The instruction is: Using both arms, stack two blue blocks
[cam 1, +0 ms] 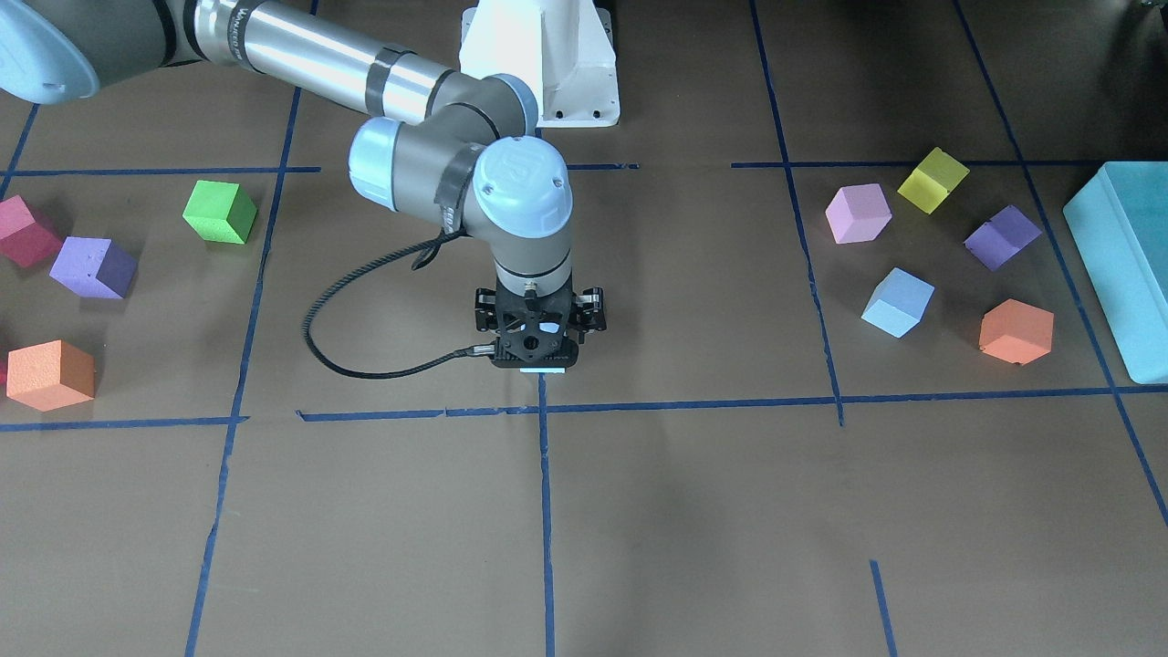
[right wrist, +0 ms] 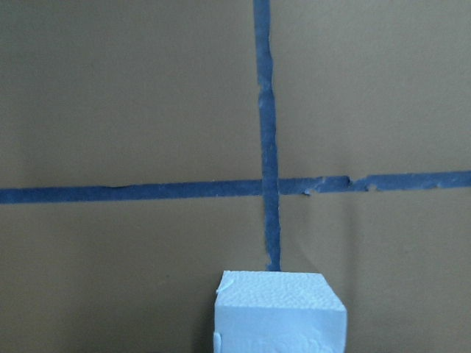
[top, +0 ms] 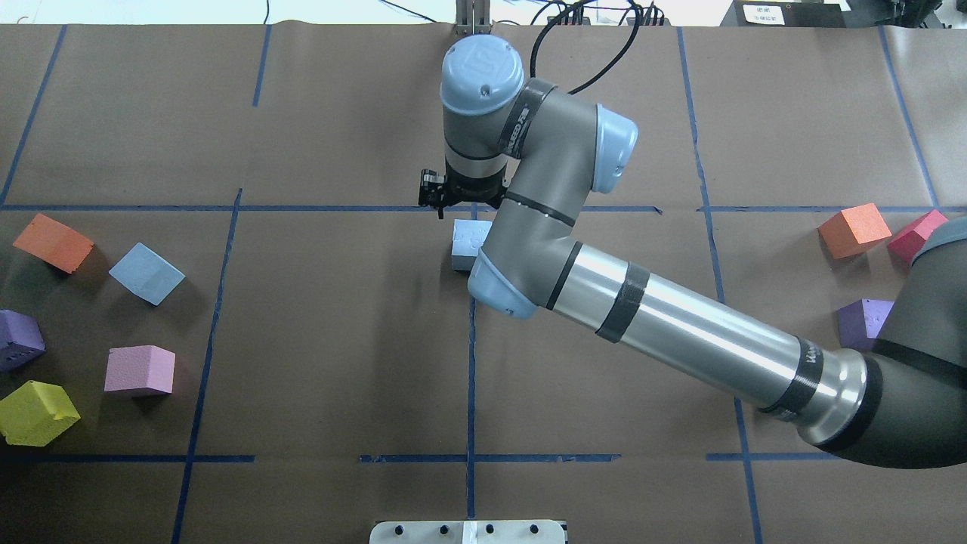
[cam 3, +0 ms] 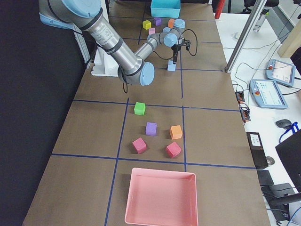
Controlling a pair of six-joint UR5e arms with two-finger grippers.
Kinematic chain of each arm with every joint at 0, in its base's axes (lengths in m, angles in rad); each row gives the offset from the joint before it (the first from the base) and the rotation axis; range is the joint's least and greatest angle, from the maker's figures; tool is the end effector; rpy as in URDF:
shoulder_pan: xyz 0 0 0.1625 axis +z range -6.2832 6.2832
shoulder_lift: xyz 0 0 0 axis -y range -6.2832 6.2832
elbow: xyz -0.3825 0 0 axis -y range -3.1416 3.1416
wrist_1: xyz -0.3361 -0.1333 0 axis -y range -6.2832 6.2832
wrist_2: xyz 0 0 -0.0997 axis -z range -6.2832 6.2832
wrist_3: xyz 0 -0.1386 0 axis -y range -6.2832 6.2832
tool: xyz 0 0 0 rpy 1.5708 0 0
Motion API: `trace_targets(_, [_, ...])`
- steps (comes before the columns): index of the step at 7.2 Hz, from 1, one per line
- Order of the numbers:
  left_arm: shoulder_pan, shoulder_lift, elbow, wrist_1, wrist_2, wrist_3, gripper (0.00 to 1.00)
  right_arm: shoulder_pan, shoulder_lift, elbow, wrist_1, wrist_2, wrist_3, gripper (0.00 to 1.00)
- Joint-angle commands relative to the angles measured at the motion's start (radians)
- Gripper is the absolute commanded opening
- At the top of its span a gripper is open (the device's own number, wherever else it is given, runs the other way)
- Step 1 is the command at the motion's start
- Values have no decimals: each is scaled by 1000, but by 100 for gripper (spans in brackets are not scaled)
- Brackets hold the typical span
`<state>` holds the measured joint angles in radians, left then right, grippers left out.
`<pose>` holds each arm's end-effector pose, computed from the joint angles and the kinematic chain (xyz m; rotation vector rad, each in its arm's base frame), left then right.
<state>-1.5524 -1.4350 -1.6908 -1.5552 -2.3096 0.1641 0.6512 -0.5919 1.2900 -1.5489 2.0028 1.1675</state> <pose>-0.0330 -0.3814 0.6523 0.0239 0.7398 0.1625 -0.5373 -0.5041 0.1888 -0.0004 -0.8195 0.0784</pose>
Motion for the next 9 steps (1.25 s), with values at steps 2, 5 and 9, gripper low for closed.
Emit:
trace_targets(2, [2,-8,-1,1,1,2,100,193,-130,217,-193,146,-253,100])
trace_targets(5, [2,-39,-4,-35,1,-9,100,437,-447,372,-209,249,-747,100])
trace_targets(9, [27,-99,15,-212,-2,-12,100,764,-855,414,-194,366,-1366,100])
